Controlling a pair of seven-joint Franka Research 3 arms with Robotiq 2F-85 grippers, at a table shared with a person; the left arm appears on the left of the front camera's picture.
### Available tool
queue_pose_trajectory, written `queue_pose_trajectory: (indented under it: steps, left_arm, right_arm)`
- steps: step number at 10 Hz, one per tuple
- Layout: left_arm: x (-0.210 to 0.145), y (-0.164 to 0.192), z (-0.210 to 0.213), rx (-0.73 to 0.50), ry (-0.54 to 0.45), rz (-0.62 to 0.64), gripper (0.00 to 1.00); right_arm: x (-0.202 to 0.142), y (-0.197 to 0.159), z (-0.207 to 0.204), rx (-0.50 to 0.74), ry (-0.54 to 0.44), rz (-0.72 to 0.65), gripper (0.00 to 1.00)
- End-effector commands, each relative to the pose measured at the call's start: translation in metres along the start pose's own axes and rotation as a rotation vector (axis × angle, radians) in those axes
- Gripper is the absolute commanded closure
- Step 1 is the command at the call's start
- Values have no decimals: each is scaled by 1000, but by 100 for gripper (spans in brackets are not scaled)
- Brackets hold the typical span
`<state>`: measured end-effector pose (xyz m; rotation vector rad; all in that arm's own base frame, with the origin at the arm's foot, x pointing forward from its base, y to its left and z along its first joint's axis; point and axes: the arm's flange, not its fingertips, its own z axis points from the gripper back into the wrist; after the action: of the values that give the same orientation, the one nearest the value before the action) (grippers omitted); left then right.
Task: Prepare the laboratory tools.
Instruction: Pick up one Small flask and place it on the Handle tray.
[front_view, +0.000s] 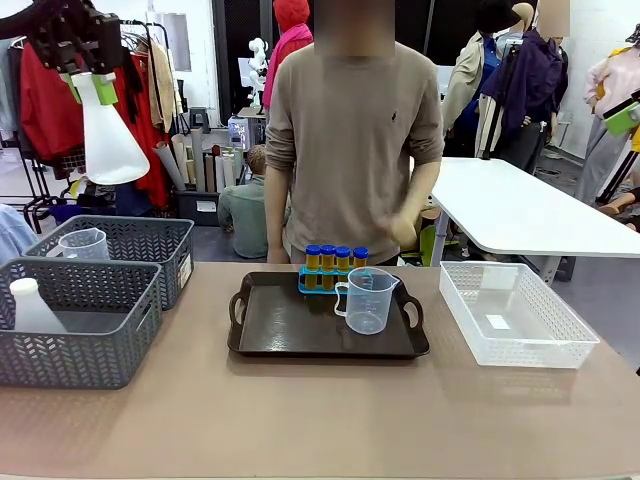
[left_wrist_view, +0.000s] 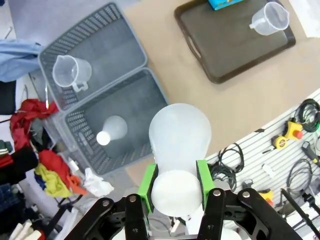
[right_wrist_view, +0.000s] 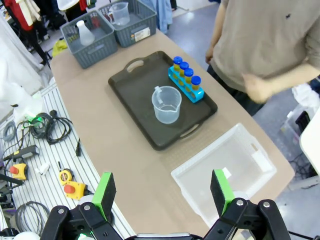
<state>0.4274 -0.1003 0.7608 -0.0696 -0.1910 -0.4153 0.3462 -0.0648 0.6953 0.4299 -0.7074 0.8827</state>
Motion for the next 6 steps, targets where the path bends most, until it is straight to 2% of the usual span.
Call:
queue_pose_trajectory:
  steps: [1,6]
  left_arm:
    - [-1,1,1,1,-2,0,100]
    - [1,0,-1,-1,2,-1,100]
  right_arm:
    - [1,0,0,20,-29,19,0]
    - [1,0,0,20,-29,19,0]
